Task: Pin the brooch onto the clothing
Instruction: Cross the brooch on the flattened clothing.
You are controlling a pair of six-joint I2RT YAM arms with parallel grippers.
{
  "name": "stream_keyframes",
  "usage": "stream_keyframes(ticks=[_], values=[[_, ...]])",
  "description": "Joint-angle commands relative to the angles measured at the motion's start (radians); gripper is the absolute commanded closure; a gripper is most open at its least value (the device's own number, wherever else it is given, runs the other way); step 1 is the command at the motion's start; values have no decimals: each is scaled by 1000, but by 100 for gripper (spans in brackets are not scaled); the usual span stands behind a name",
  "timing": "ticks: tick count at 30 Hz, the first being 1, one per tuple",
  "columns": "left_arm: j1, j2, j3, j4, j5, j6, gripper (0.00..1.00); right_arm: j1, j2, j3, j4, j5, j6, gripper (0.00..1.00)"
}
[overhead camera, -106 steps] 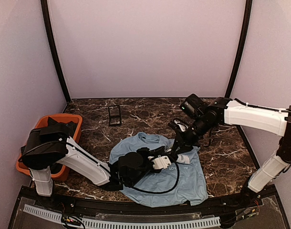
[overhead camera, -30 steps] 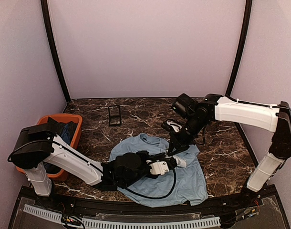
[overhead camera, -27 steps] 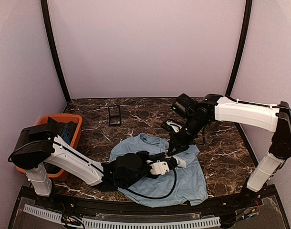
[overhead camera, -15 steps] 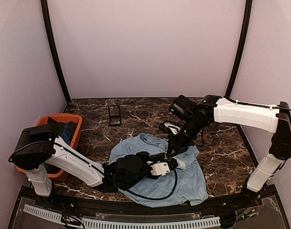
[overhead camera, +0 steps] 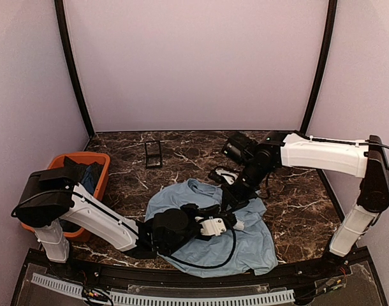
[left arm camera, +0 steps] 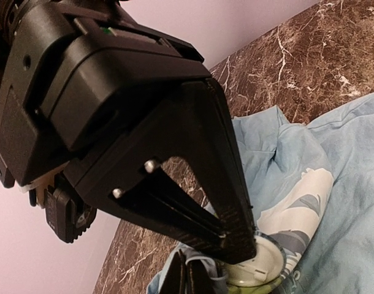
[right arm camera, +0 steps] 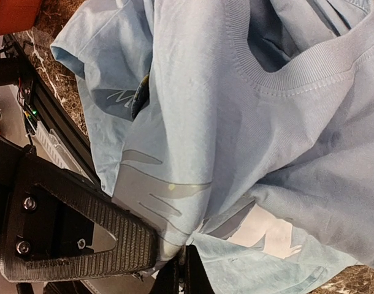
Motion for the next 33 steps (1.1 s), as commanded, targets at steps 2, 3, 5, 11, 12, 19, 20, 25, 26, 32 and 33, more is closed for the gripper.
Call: stream_keyframes(ticks=[2, 3, 5, 11, 12, 19, 20, 25, 26, 32, 33], values=[[4, -28, 2, 103, 4, -6, 99, 64, 19, 4, 55, -140, -21, 100], [4, -29, 1, 103, 4, -5, 99, 66, 17, 7, 55, -146, -22, 100], [4, -30, 0, 105, 4, -7, 99, 72, 15, 13, 58, -161, -23, 100], [6, -38, -4, 106, 5, -10, 99, 81, -2, 30, 58, -173, -30, 100], [6, -40, -5, 106, 4, -11, 99, 80, -10, 31, 58, -168, -30, 100], [6, -69, -22, 83, 36, -46, 99, 74, -72, 39, 72, -94, -29, 100], [7, -77, -26, 78, 39, -50, 99, 69, -80, 39, 76, -88, -27, 100], [7, -92, -32, 54, 60, -73, 99, 67, -107, 41, 97, -97, -17, 100], [8, -92, -32, 51, 62, -75, 99, 66, -110, 43, 98, -99, -16, 100], [8, -90, -30, 46, 65, -87, 99, 68, -121, 42, 100, -116, -23, 100], [8, -89, -30, 45, 67, -88, 99, 67, -128, 41, 104, -111, -23, 100]])
